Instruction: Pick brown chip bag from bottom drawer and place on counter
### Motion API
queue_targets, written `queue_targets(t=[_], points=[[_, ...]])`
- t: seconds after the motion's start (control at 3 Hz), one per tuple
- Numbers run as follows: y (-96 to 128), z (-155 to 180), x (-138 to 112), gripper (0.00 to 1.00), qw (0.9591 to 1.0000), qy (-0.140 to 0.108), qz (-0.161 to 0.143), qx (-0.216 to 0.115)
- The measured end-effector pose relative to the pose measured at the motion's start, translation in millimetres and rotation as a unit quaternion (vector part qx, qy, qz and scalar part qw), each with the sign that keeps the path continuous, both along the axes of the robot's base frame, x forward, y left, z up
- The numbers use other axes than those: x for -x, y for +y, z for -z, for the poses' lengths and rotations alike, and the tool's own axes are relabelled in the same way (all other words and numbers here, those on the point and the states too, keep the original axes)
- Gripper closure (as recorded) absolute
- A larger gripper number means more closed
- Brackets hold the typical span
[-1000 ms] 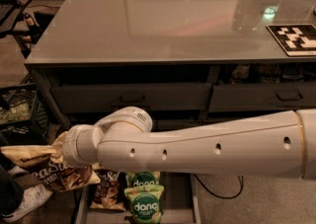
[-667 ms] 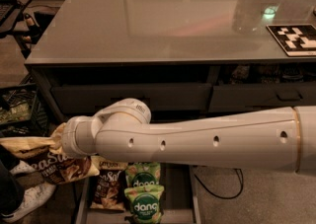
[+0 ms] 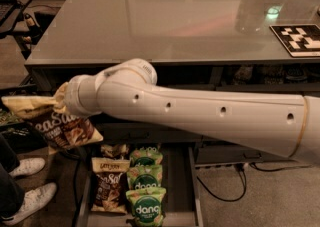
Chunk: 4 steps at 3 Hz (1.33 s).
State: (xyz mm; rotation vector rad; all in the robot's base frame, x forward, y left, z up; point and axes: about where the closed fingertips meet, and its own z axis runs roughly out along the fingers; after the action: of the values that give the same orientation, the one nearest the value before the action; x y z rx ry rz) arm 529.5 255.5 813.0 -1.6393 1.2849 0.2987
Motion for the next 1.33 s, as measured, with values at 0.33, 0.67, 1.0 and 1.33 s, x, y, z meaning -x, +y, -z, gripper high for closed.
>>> queue_targets(t=[0.33, 0.67, 1.0, 1.33], points=[[-4.6, -20.8, -25.1, 1.0, 0.9998, -0.02, -0.001, 0.001], [-5.1, -25.7, -28.2, 1.0, 0.9997, -0.024, 0.0, 0.0], [-29.2, -37.8, -43.7, 1.0, 0.9988, -0.035, 0.034, -0.01], [-70.6, -67.8, -69.8, 1.0, 0.9949, -0.059, 0.081, -0.008]])
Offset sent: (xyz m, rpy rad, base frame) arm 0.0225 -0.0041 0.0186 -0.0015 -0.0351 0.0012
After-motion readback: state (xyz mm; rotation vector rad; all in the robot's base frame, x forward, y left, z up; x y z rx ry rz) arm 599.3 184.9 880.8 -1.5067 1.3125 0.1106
